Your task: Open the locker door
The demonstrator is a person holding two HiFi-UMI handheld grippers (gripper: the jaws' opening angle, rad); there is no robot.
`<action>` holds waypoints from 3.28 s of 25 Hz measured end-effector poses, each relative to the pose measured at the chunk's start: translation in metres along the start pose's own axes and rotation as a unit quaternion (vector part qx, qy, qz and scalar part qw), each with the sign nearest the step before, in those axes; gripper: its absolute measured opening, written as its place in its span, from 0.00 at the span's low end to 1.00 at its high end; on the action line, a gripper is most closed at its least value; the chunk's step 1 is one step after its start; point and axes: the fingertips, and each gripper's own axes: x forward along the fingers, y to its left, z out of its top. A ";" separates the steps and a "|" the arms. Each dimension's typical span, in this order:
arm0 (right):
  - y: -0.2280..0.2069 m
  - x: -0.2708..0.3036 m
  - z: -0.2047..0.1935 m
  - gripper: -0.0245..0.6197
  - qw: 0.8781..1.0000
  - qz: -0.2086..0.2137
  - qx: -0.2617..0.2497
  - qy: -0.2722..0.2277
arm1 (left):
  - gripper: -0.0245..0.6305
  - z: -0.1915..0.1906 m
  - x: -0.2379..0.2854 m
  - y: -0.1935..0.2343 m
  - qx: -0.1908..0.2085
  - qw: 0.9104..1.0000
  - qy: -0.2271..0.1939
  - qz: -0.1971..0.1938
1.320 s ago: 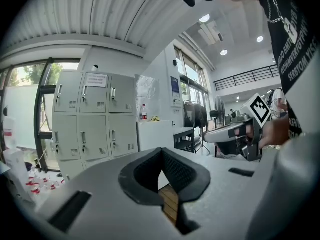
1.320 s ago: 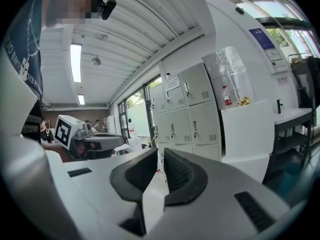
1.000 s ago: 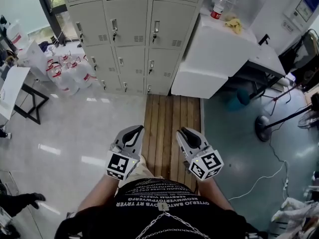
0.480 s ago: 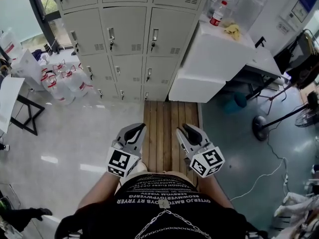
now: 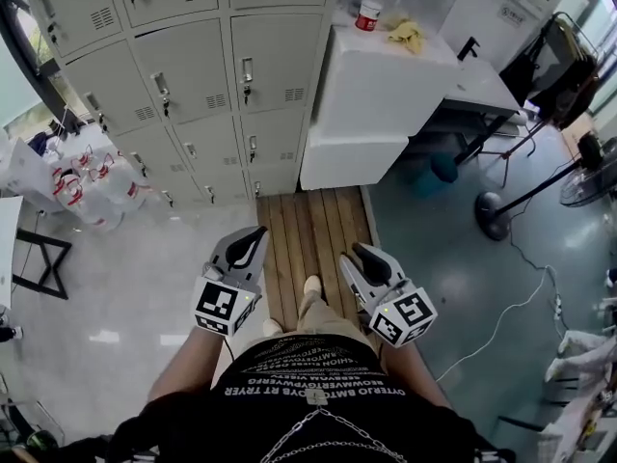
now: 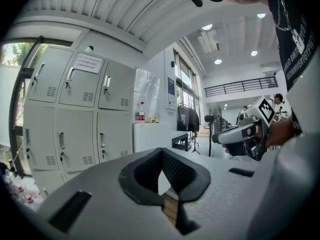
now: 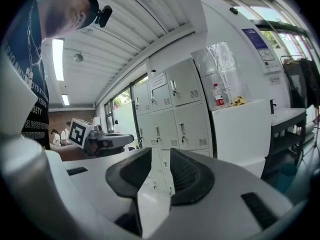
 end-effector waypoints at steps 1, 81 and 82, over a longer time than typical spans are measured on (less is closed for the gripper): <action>-0.007 0.004 -0.002 0.21 1.000 0.002 0.005 0.000 | 0.03 0.004 0.009 -0.001 0.006 1.000 -0.002 -0.003; -0.162 0.434 0.058 0.21 0.974 0.197 0.012 0.114 | 0.03 0.029 0.289 0.318 0.052 0.997 0.031 0.055; -0.158 0.440 0.058 0.21 0.973 0.200 0.008 0.115 | 0.03 0.029 0.289 0.322 0.049 0.997 0.031 0.054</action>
